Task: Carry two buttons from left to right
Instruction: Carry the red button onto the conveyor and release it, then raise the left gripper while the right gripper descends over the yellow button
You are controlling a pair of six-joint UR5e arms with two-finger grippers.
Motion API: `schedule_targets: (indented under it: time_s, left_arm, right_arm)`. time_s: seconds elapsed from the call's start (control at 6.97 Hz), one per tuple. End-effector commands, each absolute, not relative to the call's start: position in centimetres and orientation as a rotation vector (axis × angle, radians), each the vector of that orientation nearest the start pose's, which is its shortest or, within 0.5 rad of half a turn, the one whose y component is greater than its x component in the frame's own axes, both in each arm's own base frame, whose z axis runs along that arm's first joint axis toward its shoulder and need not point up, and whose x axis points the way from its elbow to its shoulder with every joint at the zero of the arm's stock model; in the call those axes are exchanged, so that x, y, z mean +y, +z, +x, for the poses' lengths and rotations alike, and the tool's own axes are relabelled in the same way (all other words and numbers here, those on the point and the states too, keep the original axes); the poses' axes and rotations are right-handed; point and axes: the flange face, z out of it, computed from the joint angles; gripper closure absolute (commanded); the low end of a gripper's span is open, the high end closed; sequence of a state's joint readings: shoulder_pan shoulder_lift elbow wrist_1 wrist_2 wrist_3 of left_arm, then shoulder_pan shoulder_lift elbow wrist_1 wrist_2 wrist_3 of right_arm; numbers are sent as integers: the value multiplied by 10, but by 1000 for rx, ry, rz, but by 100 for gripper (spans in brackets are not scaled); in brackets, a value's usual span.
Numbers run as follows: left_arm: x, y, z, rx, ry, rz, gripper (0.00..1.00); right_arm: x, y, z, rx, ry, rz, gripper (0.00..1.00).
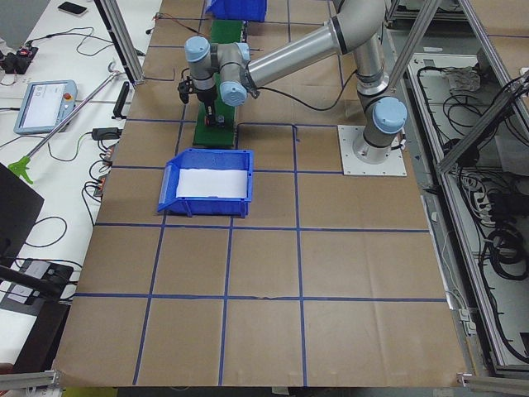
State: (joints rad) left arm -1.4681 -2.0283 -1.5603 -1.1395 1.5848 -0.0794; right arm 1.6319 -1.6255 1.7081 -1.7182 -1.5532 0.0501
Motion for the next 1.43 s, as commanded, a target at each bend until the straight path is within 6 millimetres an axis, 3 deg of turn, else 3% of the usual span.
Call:
schedule_targets:
  time_s: [0.0, 0.29, 0.43, 0.72, 1.0, 1.29]
  left_arm:
    - [-649, 317, -65, 3113, -5, -287, 0]
    - [-610, 398, -73, 3119, 50, -269, 0]
    - [-585, 421, -83, 3118, 86, -249, 0]
    - [-544, 466, -104, 3125, 117, -196, 0]
    - [-513, 487, -106, 3127, 94, -130, 0]
    - [-511, 484, -106, 3129, 101, -98, 0]
  right_arm:
    - [-465, 464, 164, 3117, -115, -23, 0]
    - [-467, 463, 163, 3113, -125, -20, 0]
    - [-474, 456, 163, 3113, -110, -18, 0]
    - [-518, 435, 162, 3098, -317, -24, 0]
    - [-560, 387, 167, 3086, -376, -25, 0]
    - [-583, 350, 169, 3074, -391, -13, 0]
